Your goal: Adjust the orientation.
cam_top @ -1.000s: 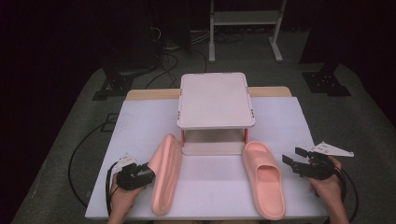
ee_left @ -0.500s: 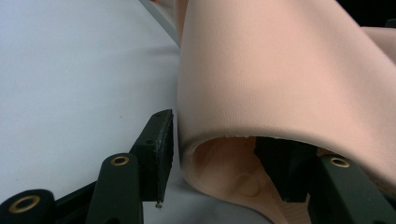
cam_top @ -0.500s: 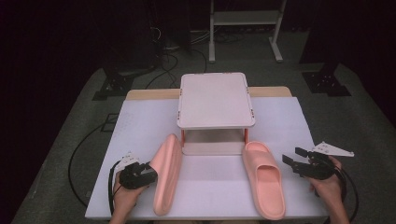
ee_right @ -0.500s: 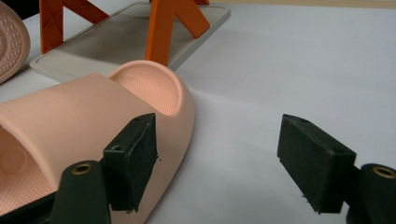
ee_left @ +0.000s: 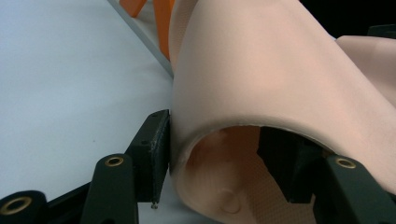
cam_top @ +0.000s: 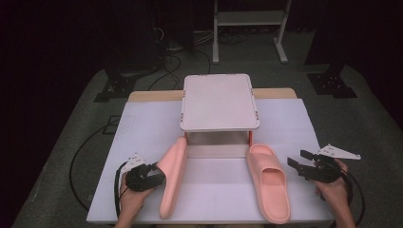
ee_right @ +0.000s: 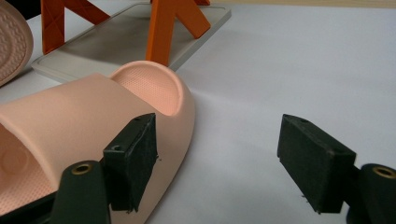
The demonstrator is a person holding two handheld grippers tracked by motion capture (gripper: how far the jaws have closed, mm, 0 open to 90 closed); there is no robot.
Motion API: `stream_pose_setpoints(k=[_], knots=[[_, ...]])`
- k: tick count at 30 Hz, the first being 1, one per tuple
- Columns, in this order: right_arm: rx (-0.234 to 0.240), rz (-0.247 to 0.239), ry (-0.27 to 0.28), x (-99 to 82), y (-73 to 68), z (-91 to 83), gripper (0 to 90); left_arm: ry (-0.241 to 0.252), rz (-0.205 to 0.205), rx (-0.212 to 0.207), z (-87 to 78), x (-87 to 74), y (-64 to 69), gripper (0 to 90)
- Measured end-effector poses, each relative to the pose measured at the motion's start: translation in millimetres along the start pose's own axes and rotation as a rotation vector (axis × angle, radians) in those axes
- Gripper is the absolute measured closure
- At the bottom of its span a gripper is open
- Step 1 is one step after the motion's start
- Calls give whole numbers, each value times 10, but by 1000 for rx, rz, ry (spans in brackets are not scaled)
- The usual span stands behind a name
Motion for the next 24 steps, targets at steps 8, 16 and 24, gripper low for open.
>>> stream_pose_setpoints(k=[8,16,24], knots=[[3,-4,1,0,-2,-1,280,3,5,-10,6,12,22,430],[4,1,3,3,-3,-20,280,11,8,-17,21,26,59,422],[9,-7,11,15,-8,-51,280,0,16,-30,95,52,96,416]])
Point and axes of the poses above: each handheld gripper's, and its own axes: z roughly forward along the jaws, x roughly out of its top, y roughly to its right, the point moved 1 cm from there along z, roughly forward along the jaws, and after that the axes turned 5 degrees about -y, right-handed, at the moved point
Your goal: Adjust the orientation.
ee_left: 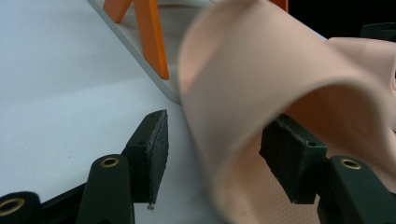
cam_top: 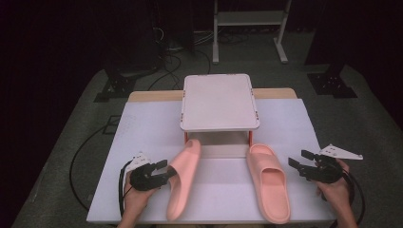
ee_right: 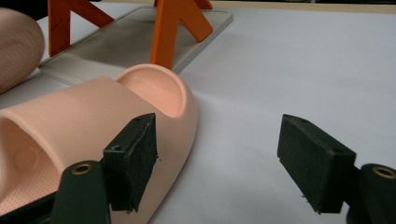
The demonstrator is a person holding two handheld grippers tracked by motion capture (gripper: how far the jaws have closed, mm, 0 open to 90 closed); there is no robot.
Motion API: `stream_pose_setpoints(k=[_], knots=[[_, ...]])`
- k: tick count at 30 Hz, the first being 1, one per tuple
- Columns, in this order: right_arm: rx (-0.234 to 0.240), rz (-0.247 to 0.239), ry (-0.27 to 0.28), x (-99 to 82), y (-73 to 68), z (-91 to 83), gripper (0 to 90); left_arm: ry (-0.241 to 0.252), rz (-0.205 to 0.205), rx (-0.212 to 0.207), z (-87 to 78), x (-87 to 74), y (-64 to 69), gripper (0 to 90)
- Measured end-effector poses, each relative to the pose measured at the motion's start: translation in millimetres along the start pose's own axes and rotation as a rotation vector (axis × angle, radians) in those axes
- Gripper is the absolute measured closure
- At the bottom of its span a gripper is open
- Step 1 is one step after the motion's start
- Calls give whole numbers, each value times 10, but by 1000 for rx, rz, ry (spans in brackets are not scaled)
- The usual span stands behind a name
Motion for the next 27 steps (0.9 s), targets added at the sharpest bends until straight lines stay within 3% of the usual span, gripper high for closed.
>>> stream_pose_setpoints(k=[1,16,21,27], knots=[[1,-6,2,2,-1,-11,280,-9,4,-4,17,3,9,382],[51,-17,28,-66,-93,-241,279,-29,41,-57,256,33,260,375],[63,-31,32,-82,-138,-285,279,-41,61,-47,320,26,323,360],[81,-48,32,-101,-219,-312,279,-43,51,-39,317,-5,303,359]])
Point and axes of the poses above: each handheld gripper's, and its own axes: z roughly forward along the jaws, x roughly out of its top, y roughly to its right, the point moved 1 cm from there along z, roughly forward along the jaws, and after that the axes turned 5 degrees about -y, right-handed, at the moved point
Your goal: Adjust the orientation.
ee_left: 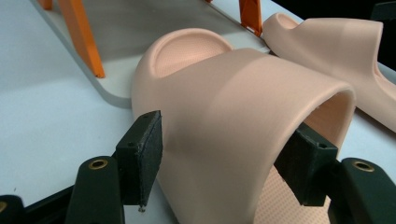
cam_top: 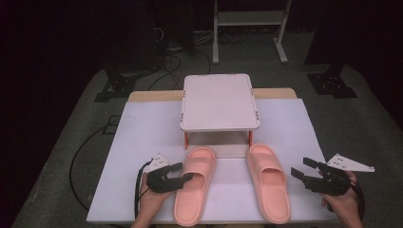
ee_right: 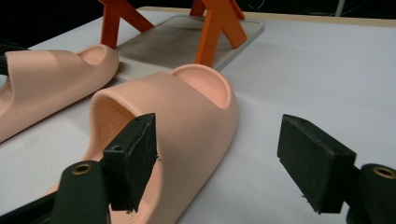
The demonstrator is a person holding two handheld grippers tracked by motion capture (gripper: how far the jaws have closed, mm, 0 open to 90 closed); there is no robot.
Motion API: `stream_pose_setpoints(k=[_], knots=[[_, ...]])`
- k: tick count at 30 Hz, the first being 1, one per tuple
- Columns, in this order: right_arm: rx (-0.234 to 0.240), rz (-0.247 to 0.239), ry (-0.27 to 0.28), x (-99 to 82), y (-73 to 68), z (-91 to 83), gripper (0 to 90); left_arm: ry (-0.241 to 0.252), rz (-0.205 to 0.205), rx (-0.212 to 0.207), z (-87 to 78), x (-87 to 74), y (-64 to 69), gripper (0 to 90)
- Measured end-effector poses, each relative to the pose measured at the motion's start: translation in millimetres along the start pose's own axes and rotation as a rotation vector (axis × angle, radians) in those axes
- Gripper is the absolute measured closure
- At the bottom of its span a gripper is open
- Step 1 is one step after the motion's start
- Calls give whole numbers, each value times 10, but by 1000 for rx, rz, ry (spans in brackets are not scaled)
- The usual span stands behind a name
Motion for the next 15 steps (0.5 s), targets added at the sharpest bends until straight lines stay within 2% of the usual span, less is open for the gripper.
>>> stream_pose_setpoints(k=[7,15], knots=[[28,-8,7,-35,-85,0,279,-3,2,15,2,-18,-9,361],[49,-18,-10,-75,-147,63,279,-6,-2,26,13,-25,0,390]])
Point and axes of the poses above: each handheld gripper's, and its own axes: z roughly forward along the jaws, x roughly out of its top, y roughly to its right, the point moved 1 cm from there along z, roughly forward along the jaws, and after that the axes turned 5 degrees about -y, right-handed, at the moved point
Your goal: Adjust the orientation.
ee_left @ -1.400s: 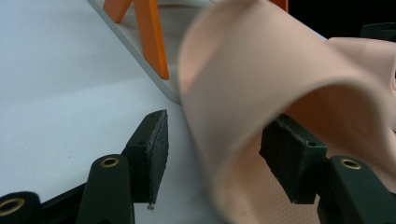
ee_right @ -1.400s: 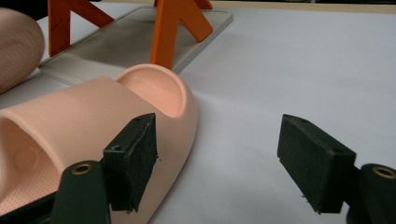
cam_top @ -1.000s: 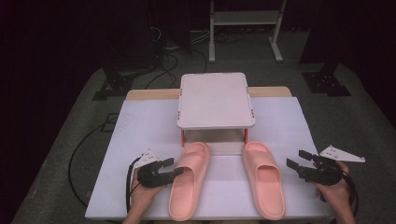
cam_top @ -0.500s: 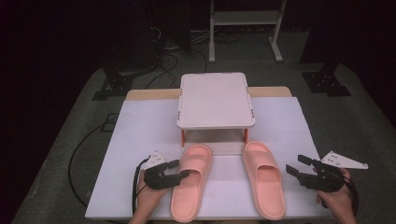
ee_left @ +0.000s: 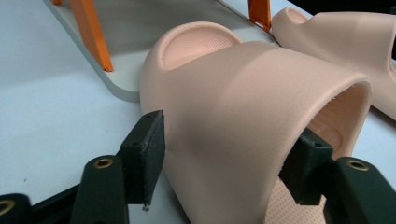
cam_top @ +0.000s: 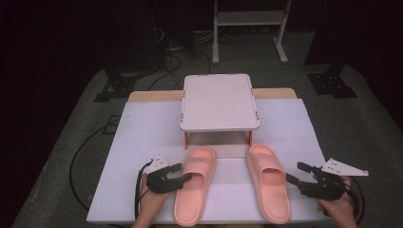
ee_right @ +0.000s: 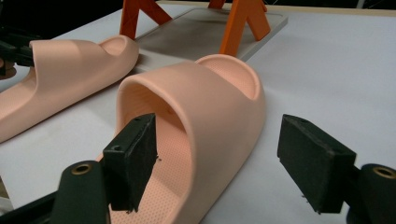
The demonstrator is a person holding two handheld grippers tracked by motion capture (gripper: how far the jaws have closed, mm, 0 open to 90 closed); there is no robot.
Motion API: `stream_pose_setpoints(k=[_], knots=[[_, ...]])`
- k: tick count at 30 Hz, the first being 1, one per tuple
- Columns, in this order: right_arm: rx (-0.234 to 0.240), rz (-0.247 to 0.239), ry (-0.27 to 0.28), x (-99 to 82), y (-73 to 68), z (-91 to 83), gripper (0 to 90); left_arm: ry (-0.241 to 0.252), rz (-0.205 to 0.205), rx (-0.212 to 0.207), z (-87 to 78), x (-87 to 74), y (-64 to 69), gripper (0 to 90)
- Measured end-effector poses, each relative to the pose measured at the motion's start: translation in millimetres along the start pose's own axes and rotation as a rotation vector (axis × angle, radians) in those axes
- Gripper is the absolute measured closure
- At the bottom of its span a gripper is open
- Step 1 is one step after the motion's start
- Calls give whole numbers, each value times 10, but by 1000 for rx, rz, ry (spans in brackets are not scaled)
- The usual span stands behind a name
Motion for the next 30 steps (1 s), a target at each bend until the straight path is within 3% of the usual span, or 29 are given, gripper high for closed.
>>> stream_pose_setpoints(k=[17,28,30], knots=[[-11,-11,-59,-34,-33,288,319,6,4,17,-5,-13,10,429],[-70,-24,-97,-31,-34,460,431,13,9,31,-19,-18,24,471],[-84,-44,-101,-38,-41,487,450,14,6,32,-21,-19,25,479]])
Point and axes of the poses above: each handheld gripper's, and its own axes: z roughly forward along the jaws, x roughly out of its top, y roughly to its right, the point moved 1 cm from there along z, roughly forward along the jaws, and after that the axes turned 5 degrees about -y, right-handed, at the moved point
